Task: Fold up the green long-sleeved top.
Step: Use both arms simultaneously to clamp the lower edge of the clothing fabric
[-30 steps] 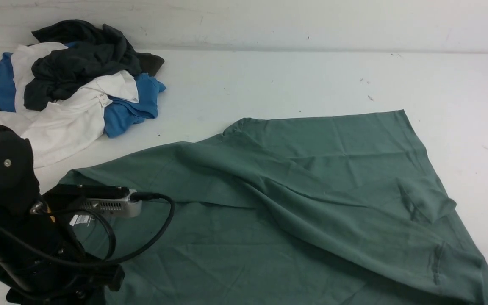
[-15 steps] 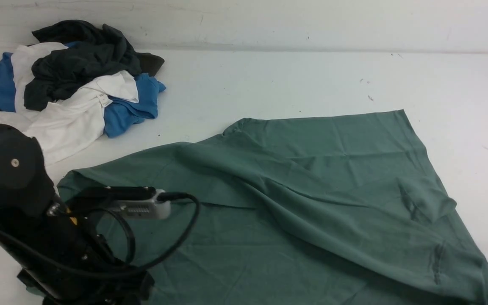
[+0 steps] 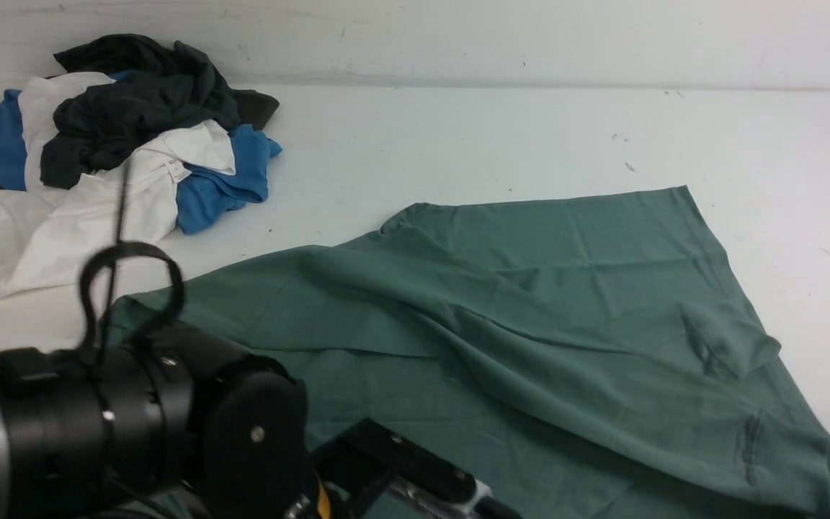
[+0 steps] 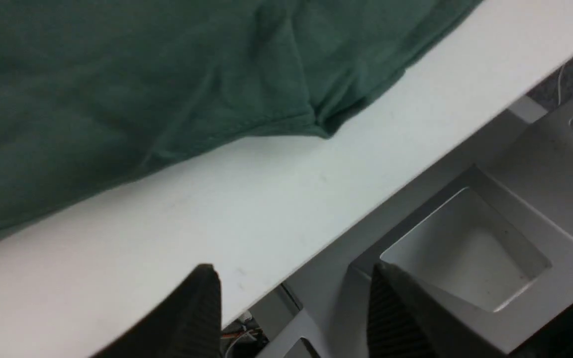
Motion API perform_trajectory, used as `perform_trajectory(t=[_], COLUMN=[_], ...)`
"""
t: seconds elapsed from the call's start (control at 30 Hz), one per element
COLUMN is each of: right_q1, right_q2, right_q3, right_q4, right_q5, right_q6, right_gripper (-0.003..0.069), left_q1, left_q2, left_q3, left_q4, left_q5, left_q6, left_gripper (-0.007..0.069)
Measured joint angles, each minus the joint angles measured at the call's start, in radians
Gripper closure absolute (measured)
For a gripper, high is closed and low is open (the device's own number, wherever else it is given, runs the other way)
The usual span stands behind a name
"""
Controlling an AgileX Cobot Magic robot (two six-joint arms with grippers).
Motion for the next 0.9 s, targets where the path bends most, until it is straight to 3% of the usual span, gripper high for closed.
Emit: perform_trajectory(t=[0.2,0.53,0.7,0.8,0.9], right_q1=[0.0,0.0,0.0,0.0,0.0], right_q2=[0.0,0.0,0.0,-0.005,-0.051], right_q3=[0.0,0.0,-0.002,-0.011,-0.007], right_q4=[0.006,0.012,0.016,0.019,0.021], right_q5=[0.001,0.001,0.007,0.026,0.052], right_q6=[0.0,0.0,0.0,-0.001,-0.001], right_gripper=[0.0631,0.0632,0.0632,0.0633,0.0633], left_q1=[-0.104,-0.113,-0.114,-0.114,-0.114], left_q2=[0.104,0.165,0.19,0.19,0.176], left_q3=[0.0,-0.006,-0.019,-0.019,-0.018], left_q4=[0.058,0.138,0.16,0.164,0.161], left_q5=[-0.161,-0.254,-0.303,-0.319,-0.299], left_q6=[0.002,-0.004,-0.004,-0.004,-0.004], left_gripper=[0.0247,0.0265,0.0431,0.0577,0.0621])
